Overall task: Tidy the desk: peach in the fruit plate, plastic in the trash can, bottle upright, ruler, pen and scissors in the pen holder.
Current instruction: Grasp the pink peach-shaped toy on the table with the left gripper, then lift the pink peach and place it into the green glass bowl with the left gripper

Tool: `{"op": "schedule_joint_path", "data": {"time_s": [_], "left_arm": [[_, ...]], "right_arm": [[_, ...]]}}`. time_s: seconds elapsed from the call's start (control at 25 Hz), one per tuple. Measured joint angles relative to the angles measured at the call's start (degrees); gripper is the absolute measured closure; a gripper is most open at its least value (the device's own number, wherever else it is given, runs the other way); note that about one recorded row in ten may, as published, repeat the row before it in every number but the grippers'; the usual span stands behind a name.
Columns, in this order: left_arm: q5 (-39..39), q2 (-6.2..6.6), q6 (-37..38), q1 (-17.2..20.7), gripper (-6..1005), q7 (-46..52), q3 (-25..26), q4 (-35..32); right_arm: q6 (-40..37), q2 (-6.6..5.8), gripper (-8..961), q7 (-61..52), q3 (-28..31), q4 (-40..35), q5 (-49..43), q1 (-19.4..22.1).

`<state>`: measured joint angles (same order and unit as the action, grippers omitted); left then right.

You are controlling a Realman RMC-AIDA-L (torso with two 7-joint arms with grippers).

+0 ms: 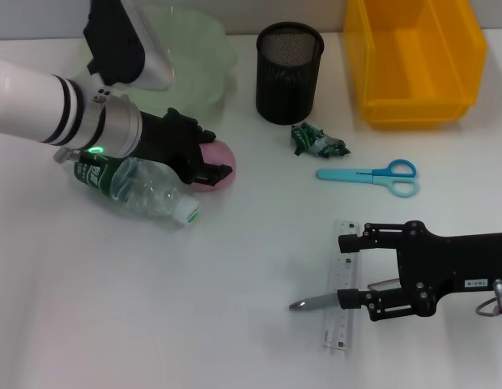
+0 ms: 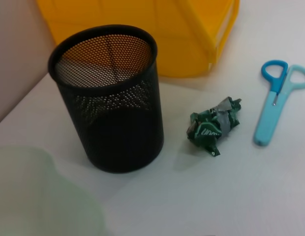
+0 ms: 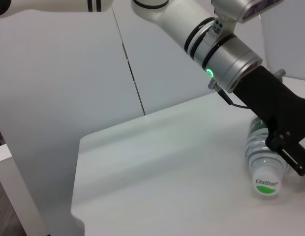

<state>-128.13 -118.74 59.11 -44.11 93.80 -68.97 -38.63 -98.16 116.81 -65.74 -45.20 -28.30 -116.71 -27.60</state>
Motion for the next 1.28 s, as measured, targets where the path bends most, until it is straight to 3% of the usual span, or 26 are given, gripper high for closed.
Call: {"op": "schedule_joint_path", "data": {"time_s": [0.44, 0.64, 0.88, 1.12, 1.28], "left_arm": [[-0.1, 0.00, -1.4, -0.3, 697, 0.8, -2.6, -0.4], [1.5, 0.00, 4.4, -0.2, 741, 0.8, -1.5, -2.8], [13.5, 0.16, 10.9, 2.8, 794, 0.6, -0.2, -9.8], [25.1, 0.09, 3.4, 5.4, 859, -0.4, 2.3, -10.4], [37.0, 0.01, -10.7, 8.0, 900, -4.0, 2.8, -7.4]], "right_arm": [[0.0, 0.00, 152, -0.2, 0.0, 0.0, 0.0, 0.2], [0.0, 0.00, 152, -0.2, 0.2, 0.0, 0.0, 0.3], [0.0, -0.01, 152, -0.3, 0.2, 0.0, 0.0, 0.3], [0.0, -0.01, 153, -0.9, 0.1, 0.0, 0.0, 0.3], [0.0, 0.00, 153, -0.9, 0.2, 0.0, 0.0, 0.4]]}}
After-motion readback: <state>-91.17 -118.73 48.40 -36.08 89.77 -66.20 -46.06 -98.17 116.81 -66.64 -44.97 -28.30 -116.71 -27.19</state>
